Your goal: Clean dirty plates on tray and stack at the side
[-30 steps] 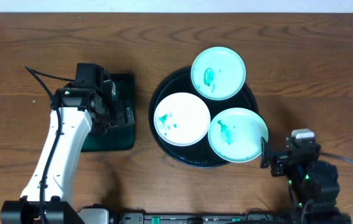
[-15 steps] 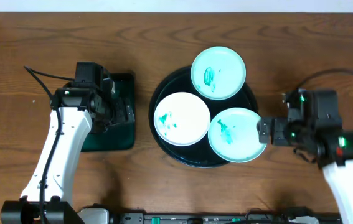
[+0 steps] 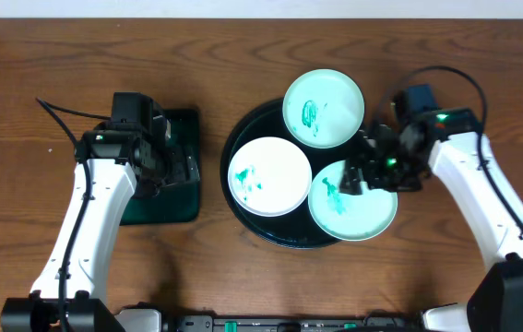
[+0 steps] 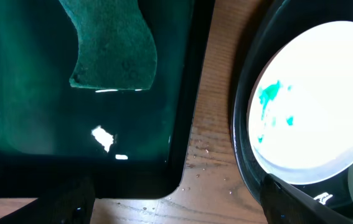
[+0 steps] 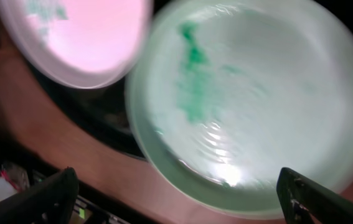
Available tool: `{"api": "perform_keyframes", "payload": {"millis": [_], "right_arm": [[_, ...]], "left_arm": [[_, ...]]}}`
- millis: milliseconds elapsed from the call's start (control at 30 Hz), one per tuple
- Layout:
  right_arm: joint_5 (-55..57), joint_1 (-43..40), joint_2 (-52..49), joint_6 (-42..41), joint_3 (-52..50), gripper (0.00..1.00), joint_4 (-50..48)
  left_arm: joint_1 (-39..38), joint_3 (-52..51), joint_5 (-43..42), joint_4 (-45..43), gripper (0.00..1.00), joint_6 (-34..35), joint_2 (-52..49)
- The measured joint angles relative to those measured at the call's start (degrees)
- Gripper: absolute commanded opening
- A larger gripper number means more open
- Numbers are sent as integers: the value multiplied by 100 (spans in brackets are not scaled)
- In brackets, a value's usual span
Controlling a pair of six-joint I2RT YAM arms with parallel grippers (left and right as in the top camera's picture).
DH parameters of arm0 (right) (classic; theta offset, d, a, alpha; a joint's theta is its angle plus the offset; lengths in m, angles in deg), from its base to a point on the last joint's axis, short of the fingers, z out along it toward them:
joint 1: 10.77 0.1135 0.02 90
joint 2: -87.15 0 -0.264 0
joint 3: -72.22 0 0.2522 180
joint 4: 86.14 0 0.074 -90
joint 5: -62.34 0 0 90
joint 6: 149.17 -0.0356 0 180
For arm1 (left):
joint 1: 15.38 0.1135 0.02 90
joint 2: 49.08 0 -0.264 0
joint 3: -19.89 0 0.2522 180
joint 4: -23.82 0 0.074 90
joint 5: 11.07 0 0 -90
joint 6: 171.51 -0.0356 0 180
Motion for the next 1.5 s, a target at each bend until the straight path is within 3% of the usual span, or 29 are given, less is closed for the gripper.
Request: {"api": "perform_keyframes", "payload": {"millis": [200,333,633,733,833,1067,1333,1500], "right_arm": [[-289,772,0,168,0,99,-1132],[-234,964,-52,13,-9,93,-1956],[-199,1163,-1187,-221,-9,87,-2785],[-190,1165,-1532,-354,-13,82,-2940],[-184,1165,-1655,-479,-13,69,-3174],[-188,1322,-1915,-734,-13,61,-3486],[-79,1410,-2129,-946,-13,15,-3550],[232,1401,-2135,-1172,-13,1,-3534]], "left_arm": [[0,0,0,2,85,0,0],[0,0,0,2,85,0,0],[0,0,2,0,85,0,0],[0,0,2,2,85,0,0],[0,0,2,2,85,0,0],[0,0,0,0,85,0,0],[0,0,2,0,85,0,0],[0,0,2,0,85,0,0]]}}
